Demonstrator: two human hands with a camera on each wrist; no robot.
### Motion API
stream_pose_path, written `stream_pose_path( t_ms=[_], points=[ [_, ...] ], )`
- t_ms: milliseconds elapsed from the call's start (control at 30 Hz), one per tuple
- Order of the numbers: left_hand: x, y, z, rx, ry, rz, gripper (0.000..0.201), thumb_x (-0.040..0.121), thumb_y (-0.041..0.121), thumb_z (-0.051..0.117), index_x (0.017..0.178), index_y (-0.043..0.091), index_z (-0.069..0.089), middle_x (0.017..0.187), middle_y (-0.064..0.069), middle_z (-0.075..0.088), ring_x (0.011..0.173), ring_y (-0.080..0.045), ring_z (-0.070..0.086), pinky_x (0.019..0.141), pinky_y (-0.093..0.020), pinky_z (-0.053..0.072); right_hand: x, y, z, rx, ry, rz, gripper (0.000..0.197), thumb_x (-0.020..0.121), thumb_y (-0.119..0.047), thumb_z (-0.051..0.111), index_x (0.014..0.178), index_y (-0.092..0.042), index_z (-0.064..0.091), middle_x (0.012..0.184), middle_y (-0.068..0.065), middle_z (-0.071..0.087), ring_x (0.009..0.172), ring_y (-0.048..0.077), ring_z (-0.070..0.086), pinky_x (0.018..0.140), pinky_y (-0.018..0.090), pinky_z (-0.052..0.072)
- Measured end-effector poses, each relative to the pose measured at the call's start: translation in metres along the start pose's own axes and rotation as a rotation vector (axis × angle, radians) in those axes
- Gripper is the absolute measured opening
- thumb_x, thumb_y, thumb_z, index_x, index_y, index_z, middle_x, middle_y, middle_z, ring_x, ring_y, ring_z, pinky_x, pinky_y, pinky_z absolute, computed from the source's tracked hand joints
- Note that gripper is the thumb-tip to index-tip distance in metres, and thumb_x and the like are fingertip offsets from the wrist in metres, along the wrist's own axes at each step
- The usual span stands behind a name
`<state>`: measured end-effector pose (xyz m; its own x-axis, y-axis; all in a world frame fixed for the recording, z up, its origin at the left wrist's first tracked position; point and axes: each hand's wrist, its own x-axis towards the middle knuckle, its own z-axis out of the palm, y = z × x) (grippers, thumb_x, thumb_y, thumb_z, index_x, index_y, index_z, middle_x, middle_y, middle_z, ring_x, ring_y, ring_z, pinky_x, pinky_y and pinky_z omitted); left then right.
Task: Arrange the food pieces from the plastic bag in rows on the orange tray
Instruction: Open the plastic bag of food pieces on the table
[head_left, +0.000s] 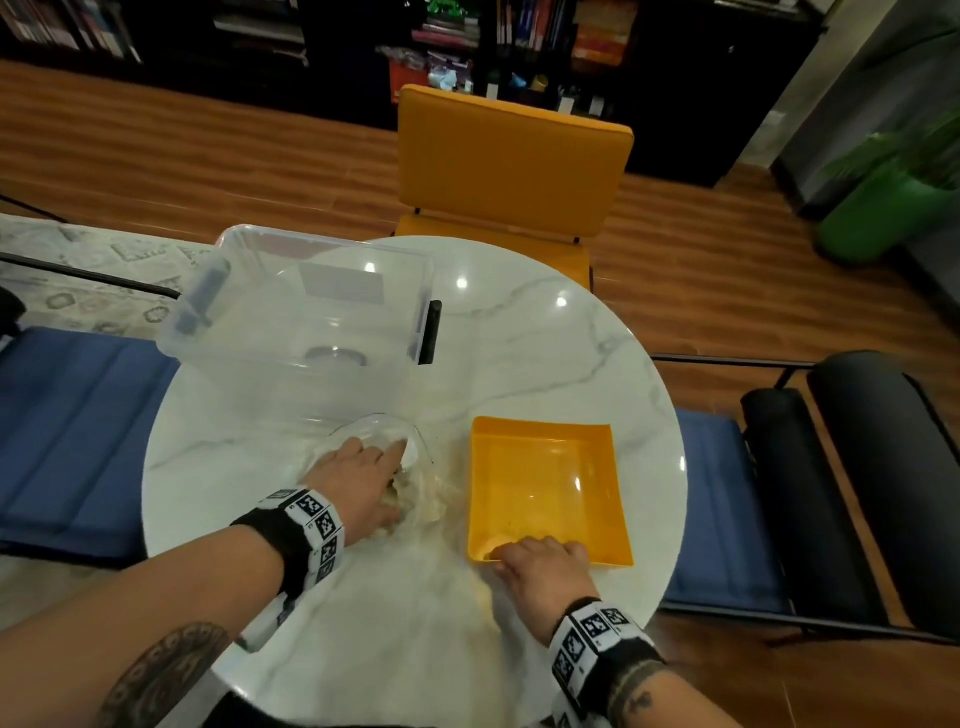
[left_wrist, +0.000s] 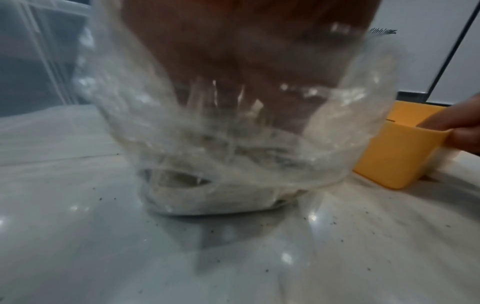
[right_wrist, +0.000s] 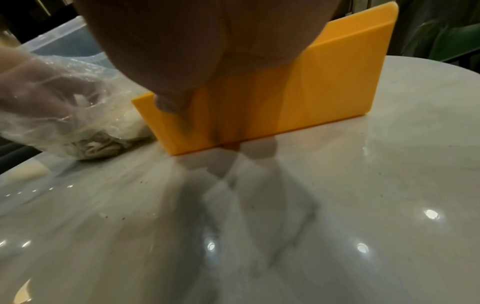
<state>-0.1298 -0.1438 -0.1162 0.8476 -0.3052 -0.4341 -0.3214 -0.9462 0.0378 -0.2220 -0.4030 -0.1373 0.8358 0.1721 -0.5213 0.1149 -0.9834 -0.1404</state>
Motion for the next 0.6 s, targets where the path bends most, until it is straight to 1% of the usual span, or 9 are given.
stream_pose_path(
  t_ms=[67,167,300,367,433,467,500,533,600],
  points=[
    [0.003,0.003,0.001,0.069,0.018,-0.001,0.067,0.092,0.042,0.052,0.15,0.025,0.024,0.138,0.004,0.05,0.126,-0.022,0.039,0.102,-0.039,0.037,0.0,0.001,0.0,0.002,-0.019,-0.005,0.04,0.103,-0.046,0.022,0.129,-0.038,0.052,0.127,-0.007,0.059,0.118,0.023,0.049,0.096,0.043,0.025],
    [0.003,0.001,0.008,0.138,0.06,0.007,0.054,0.093,0.028,0.05,0.145,0.027,0.034,0.132,0.007,0.053,0.122,-0.02,0.04,0.099,-0.037,0.034,-0.001,0.003,-0.002,0.006,-0.036,-0.012,0.039,0.104,-0.046,0.024,0.128,-0.038,0.052,0.127,-0.006,0.058,0.118,0.023,0.049,0.096,0.044,0.025],
    [0.0,-0.004,0.016,0.077,0.076,0.045,0.057,0.093,0.025,0.048,0.148,0.024,0.033,0.147,0.006,0.038,0.138,-0.02,0.029,0.111,-0.037,0.025,0.002,0.003,-0.004,0.017,-0.057,-0.007,0.038,0.104,-0.045,0.025,0.13,-0.039,0.051,0.128,-0.006,0.057,0.12,0.023,0.048,0.098,0.044,0.025],
    [-0.004,-0.004,0.013,0.021,0.055,0.052,0.053,0.095,0.031,0.042,0.146,0.025,0.035,0.148,0.007,0.042,0.142,-0.017,0.028,0.114,-0.038,0.02,0.002,0.002,-0.005,0.022,-0.075,0.001,0.038,0.104,-0.045,0.024,0.131,-0.04,0.051,0.129,-0.006,0.057,0.12,0.023,0.048,0.098,0.045,0.025],
    [-0.008,-0.006,0.007,-0.075,0.098,0.073,0.036,0.095,0.036,0.04,0.13,0.032,0.048,0.129,0.009,0.057,0.132,-0.014,0.041,0.112,-0.037,0.02,0.002,0.001,-0.007,0.028,-0.076,0.007,0.039,0.104,-0.045,0.024,0.131,-0.04,0.051,0.129,-0.006,0.057,0.12,0.023,0.048,0.098,0.045,0.026],
    [-0.009,-0.006,0.005,-0.124,0.153,0.089,0.023,0.095,0.037,0.041,0.115,0.035,0.052,0.113,0.012,0.061,0.12,-0.012,0.049,0.11,-0.036,0.022,0.002,0.0,-0.008,0.026,-0.078,0.005,0.039,0.104,-0.045,0.024,0.132,-0.04,0.051,0.129,-0.006,0.057,0.12,0.023,0.048,0.098,0.044,0.027],
    [-0.012,-0.007,0.003,-0.183,0.203,0.093,0.009,0.094,0.037,0.044,0.1,0.035,0.05,0.097,0.014,0.06,0.105,-0.01,0.053,0.108,-0.035,0.025,0.002,0.0,-0.008,0.023,-0.082,0.003,0.039,0.104,-0.045,0.024,0.133,-0.039,0.051,0.13,-0.005,0.057,0.121,0.023,0.048,0.098,0.044,0.027],
    [-0.013,-0.008,0.004,-0.249,0.234,0.083,0.002,0.094,0.036,0.047,0.093,0.035,0.046,0.086,0.017,0.055,0.092,-0.009,0.053,0.104,-0.033,0.03,0.002,0.0,-0.008,0.023,-0.084,0.002,0.04,0.104,-0.045,0.024,0.133,-0.039,0.051,0.13,-0.005,0.057,0.121,0.023,0.048,0.099,0.044,0.027],
    [-0.014,-0.009,0.006,-0.413,0.259,0.048,0.007,0.094,0.032,0.051,0.099,0.034,0.047,0.073,0.019,0.053,0.079,-0.01,0.056,0.086,-0.027,0.038,0.0,0.0,-0.008,0.026,-0.09,0.005,0.04,0.104,-0.044,0.024,0.134,-0.039,0.051,0.131,-0.005,0.057,0.122,0.023,0.048,0.1,0.045,0.026]
  ],
)
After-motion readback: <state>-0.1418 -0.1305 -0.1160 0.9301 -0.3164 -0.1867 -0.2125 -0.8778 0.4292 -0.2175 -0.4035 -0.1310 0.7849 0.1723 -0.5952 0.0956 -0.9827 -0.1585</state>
